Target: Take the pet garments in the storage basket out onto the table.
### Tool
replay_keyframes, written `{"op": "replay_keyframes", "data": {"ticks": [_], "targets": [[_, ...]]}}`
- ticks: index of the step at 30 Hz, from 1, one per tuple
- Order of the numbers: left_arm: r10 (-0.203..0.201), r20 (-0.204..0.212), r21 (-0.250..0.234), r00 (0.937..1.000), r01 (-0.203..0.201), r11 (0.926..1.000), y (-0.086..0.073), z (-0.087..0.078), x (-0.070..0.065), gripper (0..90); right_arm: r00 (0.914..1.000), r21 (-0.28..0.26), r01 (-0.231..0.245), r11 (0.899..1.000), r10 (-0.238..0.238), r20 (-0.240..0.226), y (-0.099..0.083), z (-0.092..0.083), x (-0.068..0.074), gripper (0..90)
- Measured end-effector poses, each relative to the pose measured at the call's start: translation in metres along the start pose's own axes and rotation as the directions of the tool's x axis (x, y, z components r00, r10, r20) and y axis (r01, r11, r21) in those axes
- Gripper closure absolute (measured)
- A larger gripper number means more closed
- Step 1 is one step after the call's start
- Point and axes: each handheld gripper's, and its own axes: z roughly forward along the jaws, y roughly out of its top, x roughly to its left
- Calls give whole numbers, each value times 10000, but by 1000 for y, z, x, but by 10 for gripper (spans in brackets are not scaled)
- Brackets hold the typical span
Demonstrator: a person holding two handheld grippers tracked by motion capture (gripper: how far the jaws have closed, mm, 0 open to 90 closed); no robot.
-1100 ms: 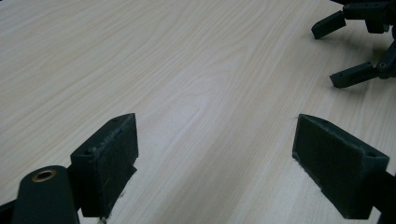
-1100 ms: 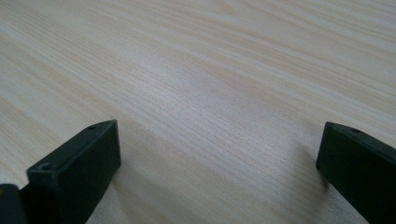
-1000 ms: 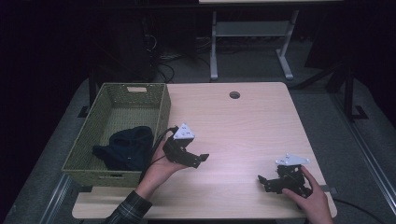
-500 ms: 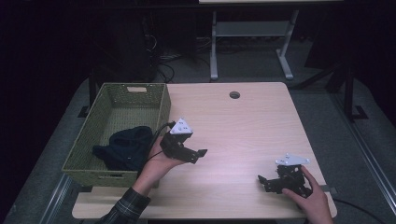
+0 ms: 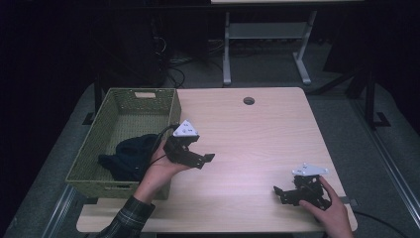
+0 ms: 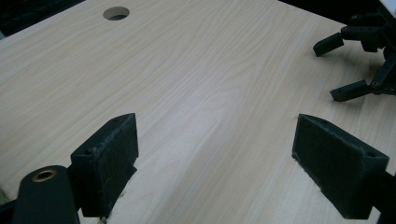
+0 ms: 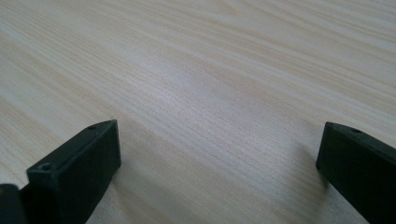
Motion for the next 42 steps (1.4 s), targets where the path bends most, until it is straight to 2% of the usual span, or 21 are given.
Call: {"op": "replay_keyframes", "data": {"ticks": [6,9,20,30,42], "targets": [[-222,59,-77,9997,223,9997,-1,-5,3,144,10000,-19,34,10000,-34,12,0,0,0,0],[-182,39,7,9998,182,9998,-1,-9,5,144,10000,-12,28,10000,-28,15,0,0,0,0],[-435,-329,-11,9985,435,9991,-9,-22,21,145,10000,-18,39,10000,-39,8,0,0,0,0],[-503,-534,60,9973,507,9987,-16,-31,32,144,10000,-17,46,10000,-46,9,0,0,0,0],[-934,-926,4,9913,938,9956,-28,-47,50,144,10000,-22,47,10000,-47,10,0,0,0,0]]}}
